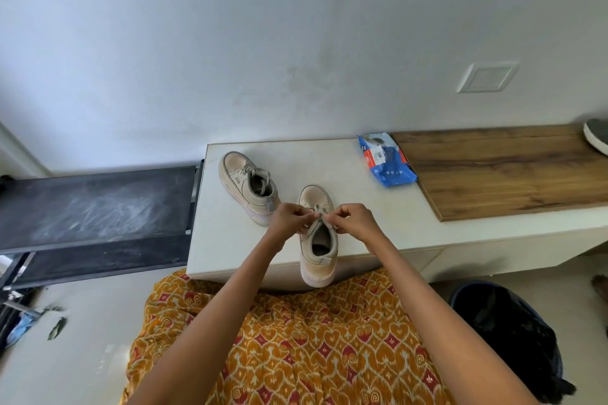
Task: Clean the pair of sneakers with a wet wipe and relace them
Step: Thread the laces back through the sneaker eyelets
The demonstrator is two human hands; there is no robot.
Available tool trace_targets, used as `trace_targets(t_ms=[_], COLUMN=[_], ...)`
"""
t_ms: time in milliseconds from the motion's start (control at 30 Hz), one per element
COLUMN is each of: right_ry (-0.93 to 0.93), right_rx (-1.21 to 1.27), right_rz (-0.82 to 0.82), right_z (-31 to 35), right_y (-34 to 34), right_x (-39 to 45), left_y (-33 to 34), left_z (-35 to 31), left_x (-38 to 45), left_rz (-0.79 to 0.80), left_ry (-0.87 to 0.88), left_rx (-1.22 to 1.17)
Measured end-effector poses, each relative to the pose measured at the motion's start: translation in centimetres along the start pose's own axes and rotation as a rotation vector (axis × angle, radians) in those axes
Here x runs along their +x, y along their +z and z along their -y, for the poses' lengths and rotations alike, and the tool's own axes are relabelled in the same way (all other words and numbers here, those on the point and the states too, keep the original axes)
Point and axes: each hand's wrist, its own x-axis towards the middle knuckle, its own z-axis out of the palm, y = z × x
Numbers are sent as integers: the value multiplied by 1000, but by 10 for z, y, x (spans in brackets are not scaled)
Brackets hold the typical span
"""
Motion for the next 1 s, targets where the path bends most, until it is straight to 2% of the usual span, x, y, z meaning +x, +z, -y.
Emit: trace_targets(t_ms=[200, 333, 467, 667, 867, 1000], right_ry=[117, 87, 69, -4, 49, 43], right_rx=[197, 132, 152, -55, 82, 70], right_rz=[7, -47, 22, -10, -61, -49], right_z=[-5, -10, -6, 6, -4, -4], right_y=[-2, 2, -1, 2, 4, 4], right_x=[-1, 0, -1, -2, -3, -4], left_y=[-5, 1, -1, 5, 11, 6], left_z=[-1, 2, 3, 5, 10, 9], left_x=[4, 3, 0, -1, -1, -4], left_rz=[42, -10, -5, -81, -167, -95], left_ry=[-88, -63, -29, 1, -23, -29], left_rx=[-65, -37, -27, -37, -60, -87])
